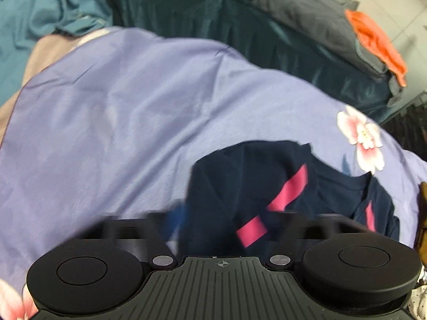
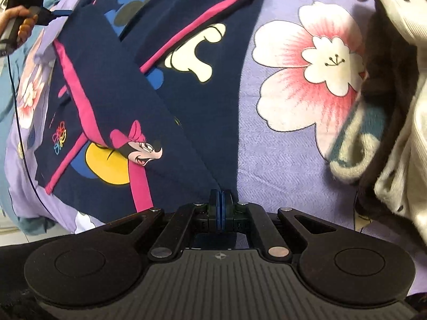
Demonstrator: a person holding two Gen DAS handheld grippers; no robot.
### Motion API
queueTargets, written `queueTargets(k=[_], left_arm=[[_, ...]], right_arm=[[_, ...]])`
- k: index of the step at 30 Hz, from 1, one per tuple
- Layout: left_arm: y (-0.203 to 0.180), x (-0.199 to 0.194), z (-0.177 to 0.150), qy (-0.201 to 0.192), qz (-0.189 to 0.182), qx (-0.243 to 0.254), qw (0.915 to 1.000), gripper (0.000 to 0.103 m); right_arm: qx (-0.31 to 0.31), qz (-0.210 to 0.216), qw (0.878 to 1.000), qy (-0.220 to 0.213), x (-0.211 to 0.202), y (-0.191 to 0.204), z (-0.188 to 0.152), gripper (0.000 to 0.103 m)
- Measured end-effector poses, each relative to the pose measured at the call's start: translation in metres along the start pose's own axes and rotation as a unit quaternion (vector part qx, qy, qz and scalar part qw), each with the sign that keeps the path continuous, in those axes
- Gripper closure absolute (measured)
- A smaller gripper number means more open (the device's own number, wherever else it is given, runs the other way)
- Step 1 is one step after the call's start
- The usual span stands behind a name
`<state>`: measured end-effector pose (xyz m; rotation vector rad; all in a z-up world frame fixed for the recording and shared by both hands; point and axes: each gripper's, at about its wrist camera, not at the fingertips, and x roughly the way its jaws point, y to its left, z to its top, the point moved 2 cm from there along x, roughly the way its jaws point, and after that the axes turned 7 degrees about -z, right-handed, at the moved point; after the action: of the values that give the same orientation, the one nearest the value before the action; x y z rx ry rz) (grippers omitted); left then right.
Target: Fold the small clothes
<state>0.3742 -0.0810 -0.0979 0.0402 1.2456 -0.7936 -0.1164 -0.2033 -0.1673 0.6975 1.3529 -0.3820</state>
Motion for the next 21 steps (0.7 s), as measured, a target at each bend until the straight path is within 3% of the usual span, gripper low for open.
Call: queueTargets(k=[1,5,7,8,10,11,13,15,17,19,21], left_arm=[[-0.001,0.000,0.002,0.003,0.003,0.000,1.0000,0.065],[-0.004,-0.012,0.023,-0.035,0.021,0.026,0.9988,0.071],[0.002,-0.011,0.036,-0.032,0.005,0.008,0.9994,0.071],[0.003,-0.011,0.041,-0.041,0.012,0.006,0.9991,0.078],[0.008,-0.013,0.051,-0.079,0.043,0.005,0.9959,0.078],[0.014,-0.010,0.055,-0.081,0.050,-0.009,0.9955,0.078],[0.022,0.003,0.059,-0.041,0.040,-0.034,0.9978,0.077],[0.022,0.003,0.057,-0.038,0.049,-0.020,0.9979,0.075],[0.022,0.002,0.050,-0.026,0.045,-0.005,0.9986,0.055],[0.024,-0.001,0.038,-0.008,0.033,0.006,0.9994,0.003],[0.024,-0.012,0.020,-0.009,0.025,0.021,0.9994,0.000]], right_arm=[[0.000,-0.001,1.000,0.000,0.000,-0.001,0.000,0.100],[-0.001,-0.002,1.000,0.006,0.000,-0.002,0.004,0.100],[0.000,-0.002,1.000,0.010,0.000,-0.001,0.005,0.100],[0.000,-0.002,1.000,0.012,-0.001,-0.001,0.006,0.100],[-0.003,-0.007,1.000,0.015,0.001,0.001,0.008,0.100],[-0.006,-0.010,1.000,0.016,0.000,0.000,0.009,0.100],[-0.011,-0.016,1.000,0.018,0.001,0.003,0.010,0.101],[-0.016,-0.022,0.999,0.021,0.001,0.006,0.011,0.101],[-0.029,-0.029,0.999,0.020,0.002,0.010,0.011,0.101],[-0.038,-0.033,0.999,0.019,0.002,0.012,0.011,0.101],[-0.049,-0.037,0.998,0.020,0.002,0.015,0.011,0.101]])
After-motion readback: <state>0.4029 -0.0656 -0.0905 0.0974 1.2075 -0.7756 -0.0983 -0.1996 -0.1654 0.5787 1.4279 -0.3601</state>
